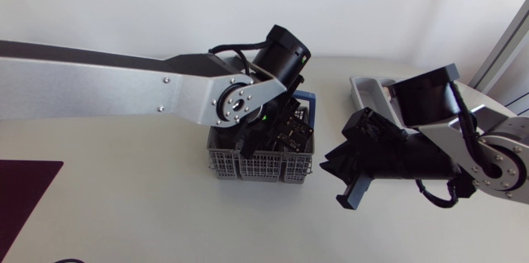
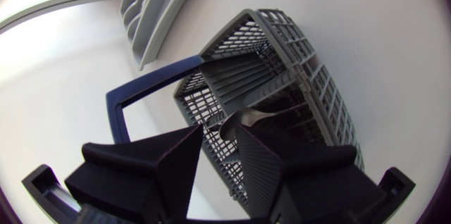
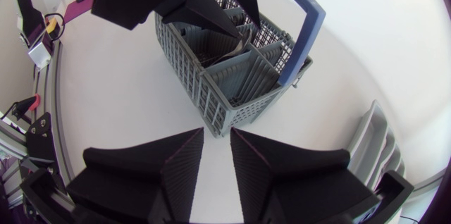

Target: Sort the cutlery from the basket into the organizer compartments.

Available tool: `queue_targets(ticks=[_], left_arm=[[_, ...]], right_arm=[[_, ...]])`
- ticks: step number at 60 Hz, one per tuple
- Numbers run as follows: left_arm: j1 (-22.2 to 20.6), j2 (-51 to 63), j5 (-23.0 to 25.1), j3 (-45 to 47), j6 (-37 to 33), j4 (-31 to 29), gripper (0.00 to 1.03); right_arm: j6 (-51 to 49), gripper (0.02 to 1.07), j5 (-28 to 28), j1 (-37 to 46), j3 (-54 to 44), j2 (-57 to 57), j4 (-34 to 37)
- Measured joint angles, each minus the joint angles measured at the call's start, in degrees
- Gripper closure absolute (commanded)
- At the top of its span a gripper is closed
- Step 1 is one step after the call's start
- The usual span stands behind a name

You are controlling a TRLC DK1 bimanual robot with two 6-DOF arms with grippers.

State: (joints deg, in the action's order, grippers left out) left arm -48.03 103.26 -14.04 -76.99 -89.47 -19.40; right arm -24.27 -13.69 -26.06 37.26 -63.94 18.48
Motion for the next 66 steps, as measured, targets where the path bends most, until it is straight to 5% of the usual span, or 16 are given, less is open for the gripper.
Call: queue_targets(ticks=[46, 66], left_arm=[[-2.03, 4.5, -8.83, -6.01, -6.64, -13.0, 0.7], [-1.25, 4.59, -10.93, -6.34, -7.41, -13.79, 0.81]], right_arm=[[-1.36, 0.75, -1.2, 1.18, -1.29, 2.14, 0.0], [-1.51, 0.75, -1.36, 1.09, -1.29, 2.14, 0.02]])
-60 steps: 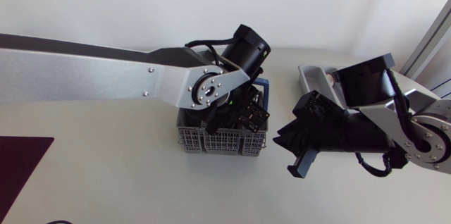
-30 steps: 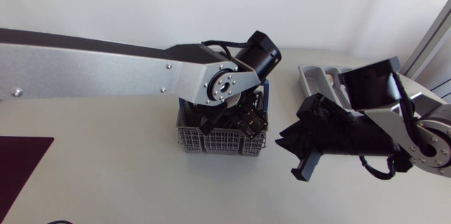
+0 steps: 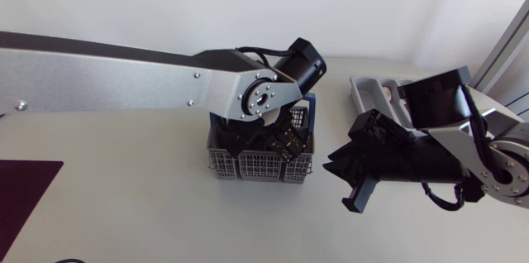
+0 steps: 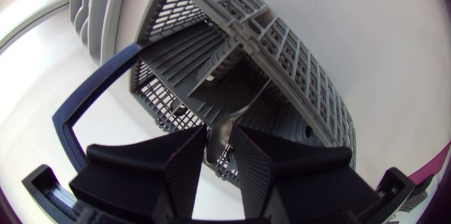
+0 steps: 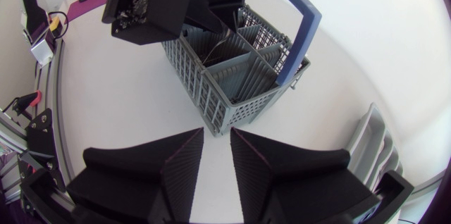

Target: Sort the cutlery from the basket into the organizer compartments.

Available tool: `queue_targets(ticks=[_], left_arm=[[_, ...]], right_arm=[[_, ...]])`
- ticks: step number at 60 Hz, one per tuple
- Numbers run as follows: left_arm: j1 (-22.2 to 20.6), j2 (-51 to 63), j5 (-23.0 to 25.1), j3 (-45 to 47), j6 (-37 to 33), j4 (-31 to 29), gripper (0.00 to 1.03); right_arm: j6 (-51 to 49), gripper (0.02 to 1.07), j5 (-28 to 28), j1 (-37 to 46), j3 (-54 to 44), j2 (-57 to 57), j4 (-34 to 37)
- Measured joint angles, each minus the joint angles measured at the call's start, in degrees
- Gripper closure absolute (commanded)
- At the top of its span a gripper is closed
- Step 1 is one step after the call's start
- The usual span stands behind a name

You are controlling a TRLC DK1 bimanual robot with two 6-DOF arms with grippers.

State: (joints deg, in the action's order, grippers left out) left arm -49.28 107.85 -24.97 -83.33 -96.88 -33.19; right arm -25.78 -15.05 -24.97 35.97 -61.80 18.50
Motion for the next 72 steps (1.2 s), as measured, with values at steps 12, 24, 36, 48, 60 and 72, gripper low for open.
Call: queue_targets(ticks=[12, 24, 36, 48, 60, 72], left_arm=[[1.14, 0.0, -2.01, 0.0, -1.25, -0.35, 0.85], [1.27, 0.0, -2.56, 0.0, -2.01, -1.01, 0.94], [1.25, 0.0, -3.02, -0.24, -1.99, -3.32, 1.0], [1.03, 0.0, -4.17, -0.42, -1.97, -4.46, 1.0], [-0.28, -0.5, -7.19, -0.37, -1.95, -4.7, 1.0], [-2.23, -4.17, -9.88, 0.44, -1.97, -4.63, 1.0]], right_arm=[[0.0, 0.75, -0.15, -0.04, 0.0, 0.0, 0.15], [0.02, 0.75, -0.15, -0.04, 0.0, 0.0, 0.17], [0.02, 0.75, -0.15, -0.04, 0.0, 0.07, 0.63], [0.0, 0.75, -0.15, -0.04, 0.0, 0.63, 1.01], [0.02, 0.75, -0.17, -0.24, 0.0, 1.05, 1.4], [0.04, 0.75, -0.15, -0.94, 0.0, 2.12, 2.36]])
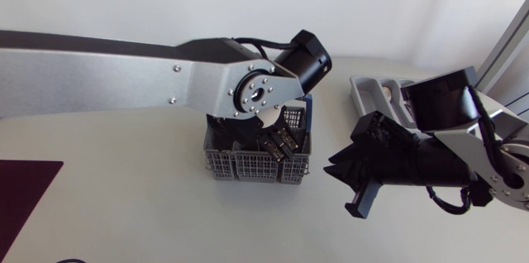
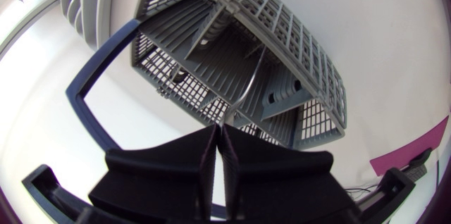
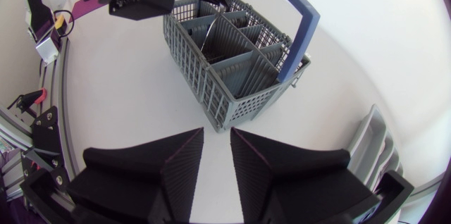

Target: Sort the cutlery from the basket into the organizer compartments.

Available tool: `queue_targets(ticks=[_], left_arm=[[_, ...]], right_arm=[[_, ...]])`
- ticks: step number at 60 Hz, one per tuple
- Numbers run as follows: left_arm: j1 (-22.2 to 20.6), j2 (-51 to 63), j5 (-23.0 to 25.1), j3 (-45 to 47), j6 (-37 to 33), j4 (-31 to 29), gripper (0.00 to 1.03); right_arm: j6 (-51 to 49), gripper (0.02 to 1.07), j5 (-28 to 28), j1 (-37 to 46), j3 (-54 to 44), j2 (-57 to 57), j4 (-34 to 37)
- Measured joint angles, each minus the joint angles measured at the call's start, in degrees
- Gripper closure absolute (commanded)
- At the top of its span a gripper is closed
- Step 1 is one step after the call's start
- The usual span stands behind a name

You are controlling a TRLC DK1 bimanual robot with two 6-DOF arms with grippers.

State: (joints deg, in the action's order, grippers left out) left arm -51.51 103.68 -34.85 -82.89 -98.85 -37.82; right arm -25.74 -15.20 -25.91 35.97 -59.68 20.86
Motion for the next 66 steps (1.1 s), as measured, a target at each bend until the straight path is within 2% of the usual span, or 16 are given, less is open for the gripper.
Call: queue_targets(ticks=[16, 31, 36, 44, 66], left_arm=[[-1.57, -6.01, -1.49, 0.02, 0.28, 3.13, 1.0], [-1.55, -10.91, -1.77, 0.02, 5.05, 3.43, 1.0], [-1.55, -12.04, -2.08, -0.04, 9.49, 2.27, 1.0], [-1.55, -12.22, -0.98, -0.81, 18.23, -2.75, 1.0], [-3.93, -3.8, 8.59, -13.99, 48.96, -16.15, 1.0]], right_arm=[[0.02, 0.75, 0.02, -0.28, 0.0, 1.99, 0.33], [-0.02, 0.75, 2.21, -2.16, -1.55, 5.77, -3.63], [-0.07, 0.75, 3.43, -3.32, -2.47, 7.43, -5.22], [-0.79, 0.75, 6.34, -5.64, -3.63, 9.51, -7.78], [-5.29, 0.75, 11.93, -8.04, -7.43, 13.25, -13.92]])
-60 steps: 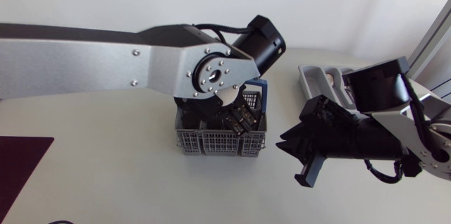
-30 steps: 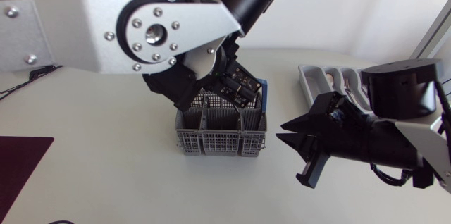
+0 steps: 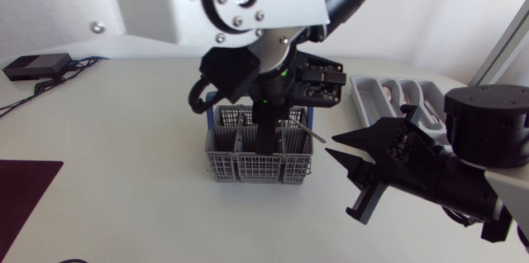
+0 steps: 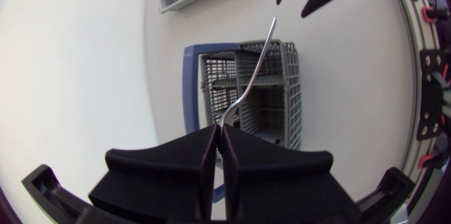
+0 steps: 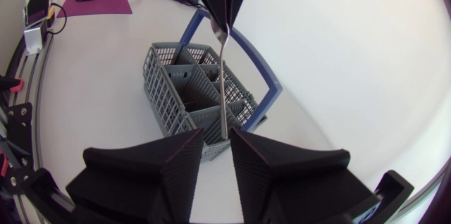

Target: Sort the cutlery from the basket into the organizer compartments.

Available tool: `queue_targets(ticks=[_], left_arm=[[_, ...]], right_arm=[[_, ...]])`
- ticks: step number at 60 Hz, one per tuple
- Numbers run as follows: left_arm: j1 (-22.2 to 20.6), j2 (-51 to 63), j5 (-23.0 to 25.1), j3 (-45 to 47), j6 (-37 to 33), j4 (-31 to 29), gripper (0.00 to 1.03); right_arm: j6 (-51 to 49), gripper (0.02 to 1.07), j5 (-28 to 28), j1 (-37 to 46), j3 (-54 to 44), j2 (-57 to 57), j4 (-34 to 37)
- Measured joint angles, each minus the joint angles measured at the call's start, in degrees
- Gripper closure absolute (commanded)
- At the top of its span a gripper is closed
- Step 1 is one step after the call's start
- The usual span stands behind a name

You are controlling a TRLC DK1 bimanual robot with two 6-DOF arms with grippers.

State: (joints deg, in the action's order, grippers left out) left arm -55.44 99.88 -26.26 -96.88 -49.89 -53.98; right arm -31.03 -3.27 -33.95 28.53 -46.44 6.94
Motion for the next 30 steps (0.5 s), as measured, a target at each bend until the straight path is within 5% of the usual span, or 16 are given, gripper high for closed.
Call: queue_targets(ticks=[14, 30], left_arm=[[1.4, 7.76, 10.99, -8.87, 12.74, -8.17, 1.0], [3.28, 11.45, 18.91, -16.22, 18.67, -12.22, 1.0]], right_arm=[[-3.85, 0.75, 8.0, -5.07, -3.56, -0.11, -7.54], [-8.33, 0.75, 12.68, -6.69, -6.36, -5.01, -17.81]])
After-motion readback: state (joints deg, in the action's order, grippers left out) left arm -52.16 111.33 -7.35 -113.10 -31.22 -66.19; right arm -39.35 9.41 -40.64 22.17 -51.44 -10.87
